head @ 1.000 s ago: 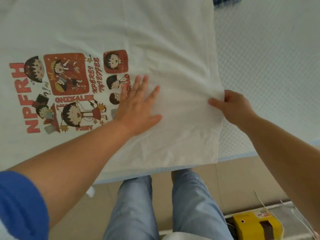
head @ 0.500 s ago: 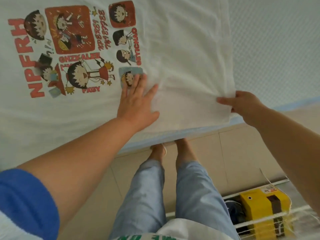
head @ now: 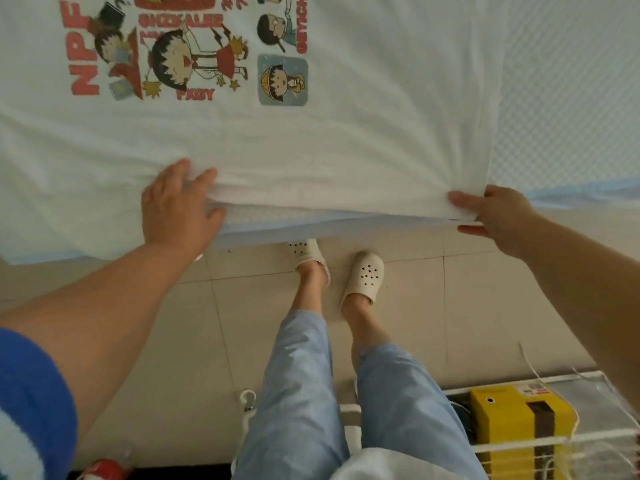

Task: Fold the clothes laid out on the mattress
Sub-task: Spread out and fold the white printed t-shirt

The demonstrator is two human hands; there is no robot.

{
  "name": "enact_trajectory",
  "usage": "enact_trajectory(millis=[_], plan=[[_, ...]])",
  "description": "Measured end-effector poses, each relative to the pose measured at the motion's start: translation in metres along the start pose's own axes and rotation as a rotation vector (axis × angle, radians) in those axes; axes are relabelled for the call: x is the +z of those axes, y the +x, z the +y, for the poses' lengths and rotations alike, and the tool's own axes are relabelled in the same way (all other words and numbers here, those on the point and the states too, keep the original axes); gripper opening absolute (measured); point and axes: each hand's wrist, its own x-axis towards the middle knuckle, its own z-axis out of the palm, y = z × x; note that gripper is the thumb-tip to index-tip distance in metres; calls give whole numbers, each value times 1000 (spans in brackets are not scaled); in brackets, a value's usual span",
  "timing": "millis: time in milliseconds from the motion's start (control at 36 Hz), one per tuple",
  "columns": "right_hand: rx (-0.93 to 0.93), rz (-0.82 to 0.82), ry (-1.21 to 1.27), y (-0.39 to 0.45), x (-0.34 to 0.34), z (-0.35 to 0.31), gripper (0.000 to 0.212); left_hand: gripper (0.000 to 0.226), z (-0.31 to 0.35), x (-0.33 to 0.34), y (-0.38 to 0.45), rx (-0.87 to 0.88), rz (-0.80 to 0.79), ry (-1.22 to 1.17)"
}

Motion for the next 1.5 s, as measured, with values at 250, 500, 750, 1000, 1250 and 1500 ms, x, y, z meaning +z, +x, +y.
enact_trajectory(millis=[250, 500, 750, 1000, 1250, 1500], plan=[[-12, 16, 44, -9, 6, 5, 19, 34, -20, -12, 3, -166, 126, -26], [-95, 264, -26, -7, 13, 15, 30, 19, -54, -5, -19, 14, 151, -25], [-285, 532, -384, -40, 30, 15, 25, 17, -65, -7, -15, 123, 117, 16], [-317, 289, -913, -68, 33, -8, 50, 18, -75, -28, 1, 196, 50, -62], [-469, 475, -904, -72, 27, -59, 13, 17, -66, -75, 45, 128, -3, -204], [-371, 463, -486, -14, 17, -151, 14, 22, -41, -123, 136, 24, 64, -179]])
